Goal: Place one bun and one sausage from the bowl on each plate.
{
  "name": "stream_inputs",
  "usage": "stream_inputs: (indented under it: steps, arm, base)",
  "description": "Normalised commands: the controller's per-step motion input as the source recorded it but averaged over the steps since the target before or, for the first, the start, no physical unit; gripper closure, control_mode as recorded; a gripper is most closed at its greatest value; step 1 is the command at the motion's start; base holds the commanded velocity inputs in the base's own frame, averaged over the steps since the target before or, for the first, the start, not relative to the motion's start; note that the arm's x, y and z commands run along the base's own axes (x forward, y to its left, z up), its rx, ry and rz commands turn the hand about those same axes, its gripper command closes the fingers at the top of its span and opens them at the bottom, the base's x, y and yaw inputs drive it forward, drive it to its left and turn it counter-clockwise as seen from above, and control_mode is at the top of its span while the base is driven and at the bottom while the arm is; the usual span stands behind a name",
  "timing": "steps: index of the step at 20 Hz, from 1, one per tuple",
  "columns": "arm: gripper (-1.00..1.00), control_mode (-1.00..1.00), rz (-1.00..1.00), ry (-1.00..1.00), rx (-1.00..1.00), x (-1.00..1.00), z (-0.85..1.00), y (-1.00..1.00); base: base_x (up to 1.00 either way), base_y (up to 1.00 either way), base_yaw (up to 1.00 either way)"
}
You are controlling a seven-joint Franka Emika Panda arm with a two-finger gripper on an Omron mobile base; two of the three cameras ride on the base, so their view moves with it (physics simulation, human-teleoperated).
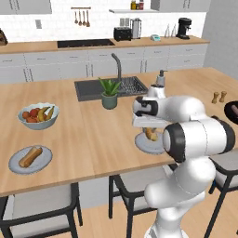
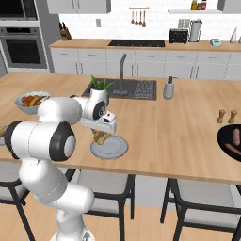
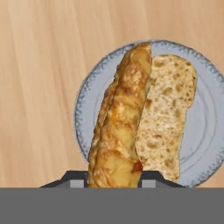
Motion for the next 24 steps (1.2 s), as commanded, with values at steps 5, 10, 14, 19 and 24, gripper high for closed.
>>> stream_inputs:
  steps: [5, 10, 14, 19, 24]
  arm:
    - [1.0, -1.0, 0.03, 0.21, 0.0, 0.25, -0.54, -0.1]
    - [1.0, -1.0, 0.03, 0.12, 0.0, -0.27, -0.18, 0.0]
    - [1.0, -1.0, 0.02, 0.09, 0.0, -0.15, -0.22, -0.01]
    - [1.0, -1.0, 0.02, 0.04, 0.0, -0.16, -0.33, 0.0]
    - [-1.0, -1.0, 0.02, 0.0, 0.01, -0.18, -0.38, 0.0]
  base:
    - [0.0, 0.0, 0.0]
    - [0.0, 0.0, 0.0]
    - [0.0, 0.0, 0.0]
    - [0.0, 0.0, 0.0]
    - [0.0, 0.0, 0.0]
